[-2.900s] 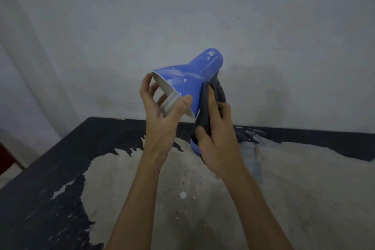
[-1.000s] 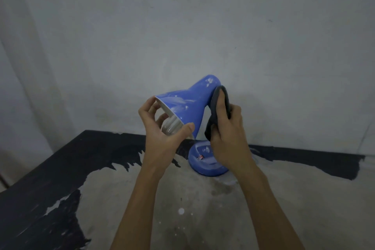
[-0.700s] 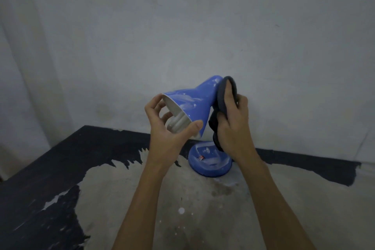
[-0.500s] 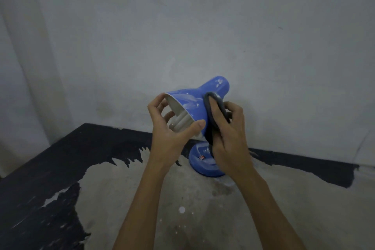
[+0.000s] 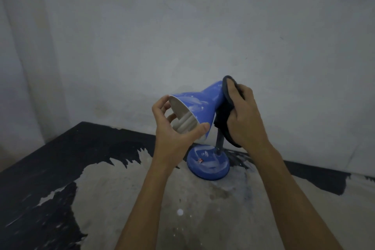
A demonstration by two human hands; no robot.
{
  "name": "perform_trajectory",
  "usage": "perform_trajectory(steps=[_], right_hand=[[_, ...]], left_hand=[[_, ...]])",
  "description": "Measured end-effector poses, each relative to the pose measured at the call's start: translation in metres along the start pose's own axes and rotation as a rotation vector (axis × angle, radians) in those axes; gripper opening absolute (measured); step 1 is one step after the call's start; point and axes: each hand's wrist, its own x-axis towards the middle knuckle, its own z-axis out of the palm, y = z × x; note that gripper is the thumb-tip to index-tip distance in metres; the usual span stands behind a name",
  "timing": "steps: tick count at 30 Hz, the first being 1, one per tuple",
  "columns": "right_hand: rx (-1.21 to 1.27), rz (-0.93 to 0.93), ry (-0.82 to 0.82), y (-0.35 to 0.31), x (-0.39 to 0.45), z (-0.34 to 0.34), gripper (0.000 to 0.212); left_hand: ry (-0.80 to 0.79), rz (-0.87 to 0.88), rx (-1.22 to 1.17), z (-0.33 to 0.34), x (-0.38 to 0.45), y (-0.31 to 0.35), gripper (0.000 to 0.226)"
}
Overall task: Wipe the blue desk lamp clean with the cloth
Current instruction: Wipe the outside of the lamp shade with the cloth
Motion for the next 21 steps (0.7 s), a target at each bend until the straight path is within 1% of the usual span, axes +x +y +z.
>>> perform_trajectory(steps=[2,7,8,10,12,14,18,21], right_hand=[[0.008,-0.057,0.006,-0.004,-0.007,0.002,0.057],[-0.172,-0.216,-0.048,-0.015,-0.024,0.0,0.06],[-0.213,-0.223,-0.05,-0.015,-0.024,-0.002,0.06],[-0.285,-0.165,-0.033,-0.013,-0.018,-0.009,0.063],[-0.318,-0.072,-0.015,-0.011,-0.01,-0.014,0.065],[-0.331,-0.019,-0.026,-0.01,0.0,-0.016,0.065],[-0.214,0.071,-0.109,-0.011,0.017,-0.019,0.069],[-0.096,0.047,-0.123,-0.015,0.019,-0.017,0.068]], left_hand=[[-0.003,0.001,-0.005,-0.001,0.001,0.0,0.092],[-0.005,-0.01,-0.019,-0.002,0.0,0.0,0.094],[-0.007,-0.008,-0.015,-0.002,0.001,0.0,0.095],[-0.013,-0.004,-0.008,0.0,0.001,0.0,0.095],[-0.009,0.001,-0.009,0.002,0.0,0.001,0.094],[-0.01,0.003,-0.008,0.002,0.0,0.001,0.093],[-0.015,0.0,-0.008,0.0,0.0,0.0,0.095],[-0.008,-0.006,-0.006,-0.002,0.001,-0.001,0.095]])
